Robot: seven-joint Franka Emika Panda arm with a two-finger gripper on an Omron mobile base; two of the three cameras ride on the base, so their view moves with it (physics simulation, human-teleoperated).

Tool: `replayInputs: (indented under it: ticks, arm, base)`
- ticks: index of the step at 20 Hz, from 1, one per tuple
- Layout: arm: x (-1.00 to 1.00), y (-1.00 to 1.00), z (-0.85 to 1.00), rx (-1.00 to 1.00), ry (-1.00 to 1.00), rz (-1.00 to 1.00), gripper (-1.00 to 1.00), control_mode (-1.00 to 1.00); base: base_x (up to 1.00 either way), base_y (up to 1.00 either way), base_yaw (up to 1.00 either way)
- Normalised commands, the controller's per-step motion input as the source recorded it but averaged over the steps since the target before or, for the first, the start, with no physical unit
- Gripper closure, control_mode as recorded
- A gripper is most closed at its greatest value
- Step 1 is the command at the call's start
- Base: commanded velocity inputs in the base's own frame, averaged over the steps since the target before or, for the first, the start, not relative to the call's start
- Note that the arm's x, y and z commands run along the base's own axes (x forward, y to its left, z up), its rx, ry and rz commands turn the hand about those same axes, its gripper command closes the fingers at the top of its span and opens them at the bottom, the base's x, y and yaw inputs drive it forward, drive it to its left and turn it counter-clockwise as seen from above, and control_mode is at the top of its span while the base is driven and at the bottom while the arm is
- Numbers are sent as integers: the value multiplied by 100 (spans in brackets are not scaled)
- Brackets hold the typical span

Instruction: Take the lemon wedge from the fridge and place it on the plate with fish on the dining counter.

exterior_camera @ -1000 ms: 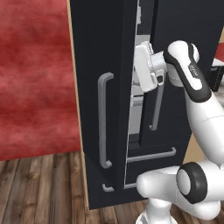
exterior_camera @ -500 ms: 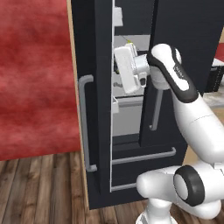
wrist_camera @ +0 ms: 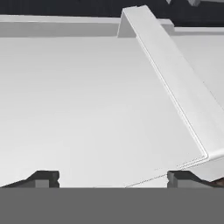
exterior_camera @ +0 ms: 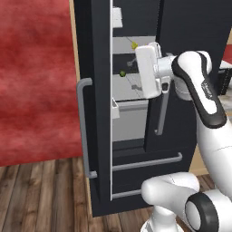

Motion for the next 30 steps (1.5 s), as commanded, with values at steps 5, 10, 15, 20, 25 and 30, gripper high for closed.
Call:
replayInputs:
  ticks: [5,10,15,20,25,30]
  arm:
    - [-100,-95,68,-5,-4,-30,-100,-100]
    - [-100,-94,11,-33,-3,-30,-100,-100]
    - [-87,-83,-7,-63,-1,-21,-100,-100]
    - [-39,-26,-45,-85,-7,-6,-100,-100]
    - [3,-2,-50,-66,3,27,-100,-100]
    - [0,-7,-9,-7,5,7,-100,-100]
  base:
    - [0,0,0]
    - [0,0,0]
    - [0,0,0]
    - [0,0,0]
    - [0,0,0]
    - [0,0,0]
